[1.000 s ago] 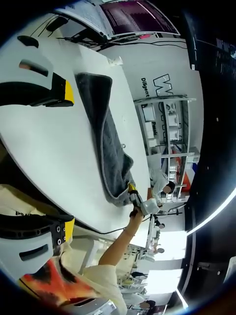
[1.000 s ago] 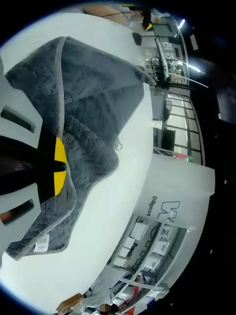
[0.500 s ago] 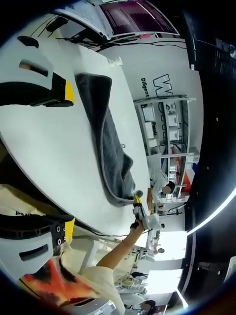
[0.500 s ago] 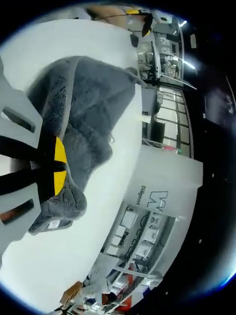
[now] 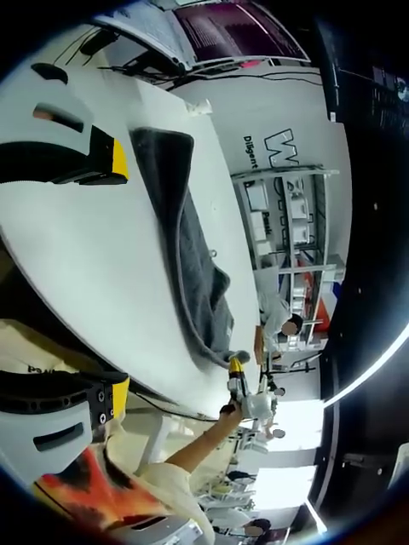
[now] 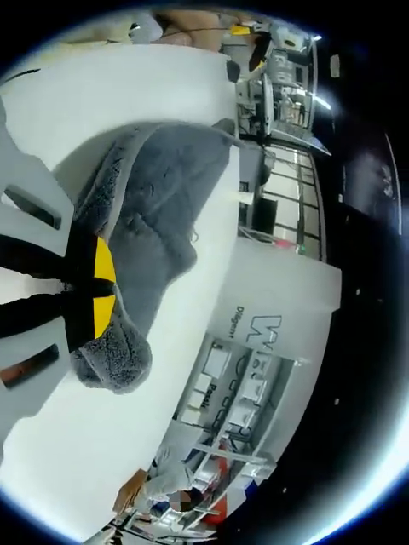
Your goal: Open the folded towel by lifting each exposed corner and separating the folded layers until the towel lies flat within the target outline without major curled edges
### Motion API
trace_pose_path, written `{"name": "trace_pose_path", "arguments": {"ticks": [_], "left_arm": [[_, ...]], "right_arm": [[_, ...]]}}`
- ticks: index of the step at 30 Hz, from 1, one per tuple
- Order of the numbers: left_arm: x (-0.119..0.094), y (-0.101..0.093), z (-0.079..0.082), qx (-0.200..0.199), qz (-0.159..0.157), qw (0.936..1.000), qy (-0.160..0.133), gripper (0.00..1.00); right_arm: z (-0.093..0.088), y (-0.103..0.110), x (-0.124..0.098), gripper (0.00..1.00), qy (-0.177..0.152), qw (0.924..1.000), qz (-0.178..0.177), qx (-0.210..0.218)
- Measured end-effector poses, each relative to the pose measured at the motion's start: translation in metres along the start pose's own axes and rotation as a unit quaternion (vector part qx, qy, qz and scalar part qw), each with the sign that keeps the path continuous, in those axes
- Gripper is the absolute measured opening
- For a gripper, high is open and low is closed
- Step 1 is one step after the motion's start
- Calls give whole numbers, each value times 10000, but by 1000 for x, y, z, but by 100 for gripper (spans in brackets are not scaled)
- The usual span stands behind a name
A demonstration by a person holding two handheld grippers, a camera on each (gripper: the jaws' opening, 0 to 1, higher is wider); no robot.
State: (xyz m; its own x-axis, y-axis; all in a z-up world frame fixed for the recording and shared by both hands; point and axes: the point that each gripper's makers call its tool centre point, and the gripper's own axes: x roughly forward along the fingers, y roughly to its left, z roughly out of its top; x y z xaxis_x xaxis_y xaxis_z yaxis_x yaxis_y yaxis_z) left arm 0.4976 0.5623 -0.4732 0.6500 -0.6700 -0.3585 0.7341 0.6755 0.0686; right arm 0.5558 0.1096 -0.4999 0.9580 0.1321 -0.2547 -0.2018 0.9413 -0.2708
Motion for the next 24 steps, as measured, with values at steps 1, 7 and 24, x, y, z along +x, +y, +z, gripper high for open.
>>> {"name": "trace_pose_path", "arguments": {"ticks": [1, 7, 24], "left_arm": [[-1, 1, 0, -10, 21, 10000, -2, 89], [-4, 4, 3, -4, 48, 10000, -46, 89], [-7, 9, 5, 0, 78, 10000, -59, 89]], "right_arm": [[0, 0, -1, 0, 5, 10000, -12, -11], [-14, 2, -7, 0, 120, 9999, -20, 65], [-40, 3, -22, 0, 482, 9983, -33, 334]]}}
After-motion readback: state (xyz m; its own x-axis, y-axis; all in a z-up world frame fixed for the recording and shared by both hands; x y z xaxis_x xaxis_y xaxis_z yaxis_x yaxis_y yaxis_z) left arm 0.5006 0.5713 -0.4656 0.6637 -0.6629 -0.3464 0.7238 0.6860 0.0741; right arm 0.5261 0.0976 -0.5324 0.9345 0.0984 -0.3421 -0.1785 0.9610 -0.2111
